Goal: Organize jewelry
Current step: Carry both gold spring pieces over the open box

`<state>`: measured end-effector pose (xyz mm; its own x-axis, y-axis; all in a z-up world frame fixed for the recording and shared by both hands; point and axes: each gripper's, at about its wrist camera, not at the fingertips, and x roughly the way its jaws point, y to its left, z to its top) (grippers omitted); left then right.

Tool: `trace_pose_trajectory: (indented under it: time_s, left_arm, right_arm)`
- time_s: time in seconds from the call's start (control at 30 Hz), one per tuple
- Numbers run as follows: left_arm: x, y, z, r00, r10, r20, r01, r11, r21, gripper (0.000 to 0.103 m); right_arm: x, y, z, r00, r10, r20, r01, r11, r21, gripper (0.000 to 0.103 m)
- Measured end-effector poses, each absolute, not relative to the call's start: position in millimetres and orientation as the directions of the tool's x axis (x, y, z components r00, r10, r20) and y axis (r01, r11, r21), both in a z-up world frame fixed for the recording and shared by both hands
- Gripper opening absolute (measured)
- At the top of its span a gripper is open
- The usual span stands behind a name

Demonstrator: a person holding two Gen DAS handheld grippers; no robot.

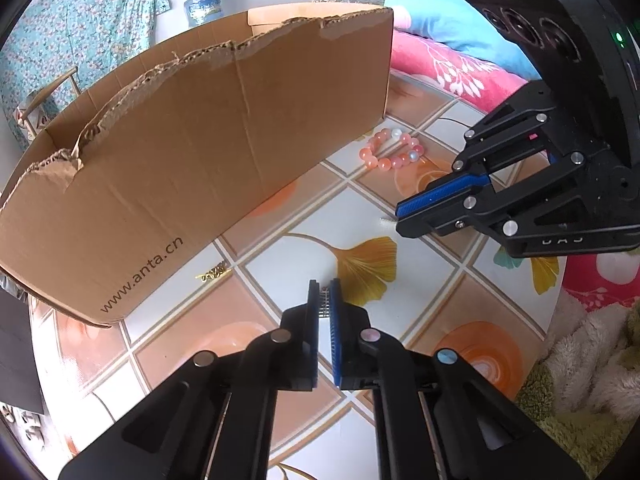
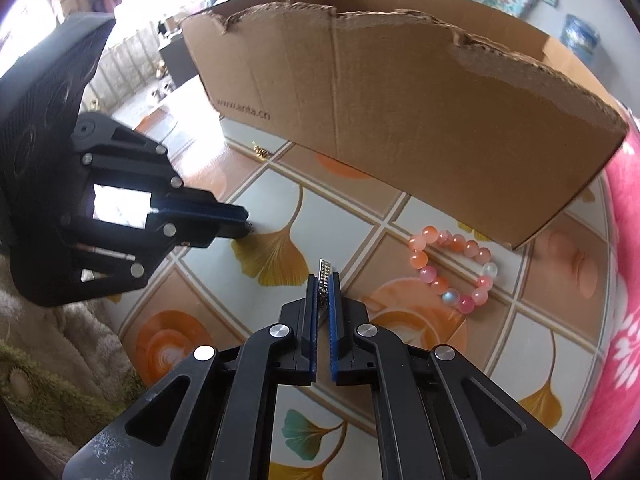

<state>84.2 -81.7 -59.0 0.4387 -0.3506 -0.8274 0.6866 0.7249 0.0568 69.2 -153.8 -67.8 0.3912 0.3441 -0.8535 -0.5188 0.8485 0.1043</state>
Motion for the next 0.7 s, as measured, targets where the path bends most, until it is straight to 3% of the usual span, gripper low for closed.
trace_pose_trajectory:
  time_s: [0.4, 0.7]
  left_arm:
    - [78, -78, -49, 0.475, -0.367, -0.8, 0.675, 0.735, 0.064, 0.004]
    - [69, -58, 19, 0.582, -0.427, -0.692, 0.64, 0.766, 0.066, 0.004]
  right_arm:
    - [60, -166, -47, 0.451, 0.346, -0.822, -0.471, 0.875, 0.11, 0.001]
    - [51, -170, 16, 0.561, 0.384, -0.734, -0.489, 0.869, 0.081, 0.001]
